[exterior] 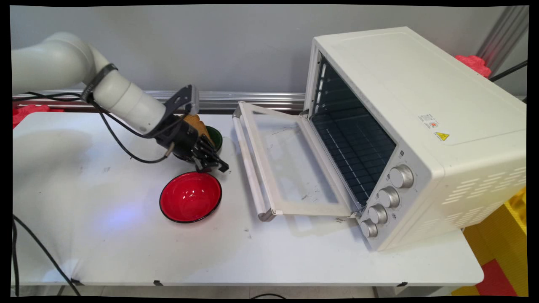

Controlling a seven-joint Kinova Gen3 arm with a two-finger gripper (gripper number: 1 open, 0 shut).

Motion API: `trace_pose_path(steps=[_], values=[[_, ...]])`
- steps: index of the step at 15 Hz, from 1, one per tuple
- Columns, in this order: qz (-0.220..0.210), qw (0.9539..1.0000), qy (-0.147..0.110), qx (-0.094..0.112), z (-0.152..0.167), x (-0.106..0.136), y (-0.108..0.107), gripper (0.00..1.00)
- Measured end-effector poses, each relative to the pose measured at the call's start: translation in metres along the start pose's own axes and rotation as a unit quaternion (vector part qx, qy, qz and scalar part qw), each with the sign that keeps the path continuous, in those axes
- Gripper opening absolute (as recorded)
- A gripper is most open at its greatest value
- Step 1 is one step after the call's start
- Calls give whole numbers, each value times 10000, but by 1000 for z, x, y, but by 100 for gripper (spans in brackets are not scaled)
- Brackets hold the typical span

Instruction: Close the oven

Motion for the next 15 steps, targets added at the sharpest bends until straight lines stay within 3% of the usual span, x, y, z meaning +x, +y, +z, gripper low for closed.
trace_pose_path(steps=[7, 15], values=[[43, 9998, 192, -10, 35, -3, -5, 0], [66, 9994, 337, -47, 47, -4, -8, 0]])
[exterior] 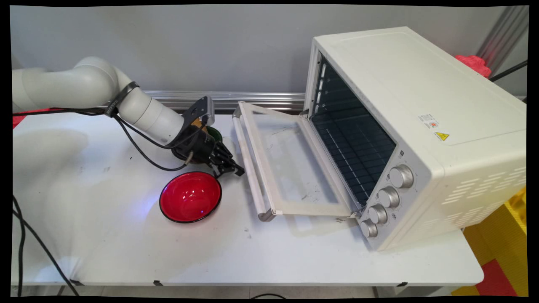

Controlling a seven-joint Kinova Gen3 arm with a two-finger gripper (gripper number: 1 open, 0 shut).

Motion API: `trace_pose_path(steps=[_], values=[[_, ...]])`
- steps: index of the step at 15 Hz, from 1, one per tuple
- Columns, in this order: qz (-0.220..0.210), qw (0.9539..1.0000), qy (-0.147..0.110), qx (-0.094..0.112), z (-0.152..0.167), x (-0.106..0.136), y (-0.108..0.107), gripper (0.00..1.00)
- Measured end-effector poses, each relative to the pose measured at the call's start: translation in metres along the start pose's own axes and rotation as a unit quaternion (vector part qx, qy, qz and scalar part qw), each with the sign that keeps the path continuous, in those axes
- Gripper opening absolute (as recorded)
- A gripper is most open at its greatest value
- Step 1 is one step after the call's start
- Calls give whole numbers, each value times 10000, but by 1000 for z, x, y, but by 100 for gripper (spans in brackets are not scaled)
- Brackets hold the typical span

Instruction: Close the oven

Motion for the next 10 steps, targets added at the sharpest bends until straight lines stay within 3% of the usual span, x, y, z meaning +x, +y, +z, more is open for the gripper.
trace_pose_path(steps=[10], values=[[46, 9990, 430, -96, 0, 13, -2, 0]])
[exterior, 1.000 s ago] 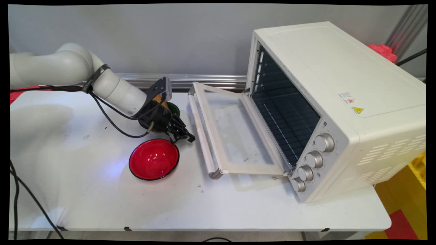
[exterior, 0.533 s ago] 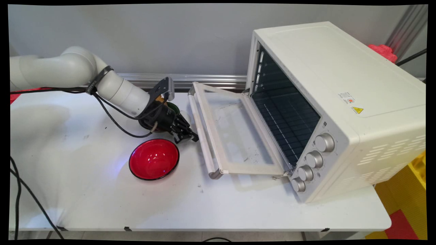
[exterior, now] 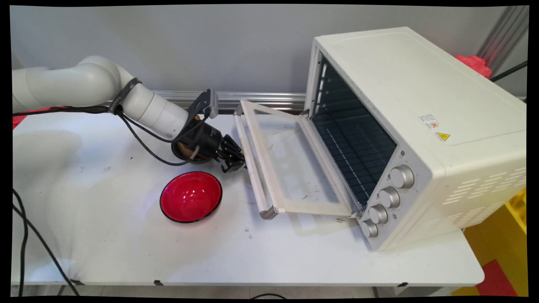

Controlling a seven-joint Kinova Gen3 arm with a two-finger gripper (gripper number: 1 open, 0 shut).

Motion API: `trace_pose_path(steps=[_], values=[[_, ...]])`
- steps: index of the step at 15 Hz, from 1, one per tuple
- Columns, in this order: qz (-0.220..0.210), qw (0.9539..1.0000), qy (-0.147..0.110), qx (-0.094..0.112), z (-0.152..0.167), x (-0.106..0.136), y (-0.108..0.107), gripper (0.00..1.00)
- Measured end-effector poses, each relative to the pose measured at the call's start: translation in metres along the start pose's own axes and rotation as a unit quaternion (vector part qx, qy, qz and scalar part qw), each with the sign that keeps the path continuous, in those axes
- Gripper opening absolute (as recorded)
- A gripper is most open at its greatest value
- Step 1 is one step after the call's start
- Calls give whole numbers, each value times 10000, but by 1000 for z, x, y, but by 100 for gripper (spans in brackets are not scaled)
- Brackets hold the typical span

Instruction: Close the oven

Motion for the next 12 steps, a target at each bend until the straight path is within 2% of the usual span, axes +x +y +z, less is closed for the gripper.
trace_pose_path(steps=[12], values=[[129, 9991, 409, -58, -11, 25, -6, 0]])
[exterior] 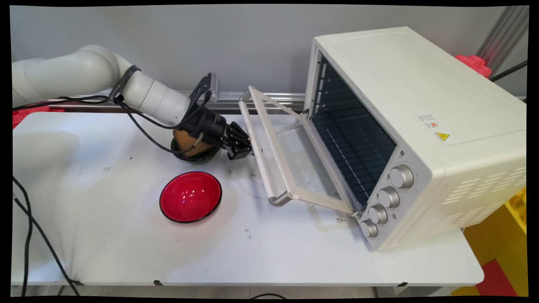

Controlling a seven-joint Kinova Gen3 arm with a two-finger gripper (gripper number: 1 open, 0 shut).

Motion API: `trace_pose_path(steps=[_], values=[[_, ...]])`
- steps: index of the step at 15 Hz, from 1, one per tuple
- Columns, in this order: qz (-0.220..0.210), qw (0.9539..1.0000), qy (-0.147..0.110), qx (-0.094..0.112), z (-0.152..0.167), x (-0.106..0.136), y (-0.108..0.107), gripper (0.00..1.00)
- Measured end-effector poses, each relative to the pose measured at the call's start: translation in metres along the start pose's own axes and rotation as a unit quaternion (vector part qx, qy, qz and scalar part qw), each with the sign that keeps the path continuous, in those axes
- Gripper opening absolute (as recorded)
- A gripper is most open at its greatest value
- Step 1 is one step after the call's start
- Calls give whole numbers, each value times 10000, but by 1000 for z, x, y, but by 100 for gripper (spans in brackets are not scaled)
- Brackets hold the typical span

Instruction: Close the oven

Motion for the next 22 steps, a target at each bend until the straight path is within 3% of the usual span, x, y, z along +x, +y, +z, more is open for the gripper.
trace_pose_path(steps=[22], values=[[103, 9985, 533, -27, -1, 41, -8, 0]])
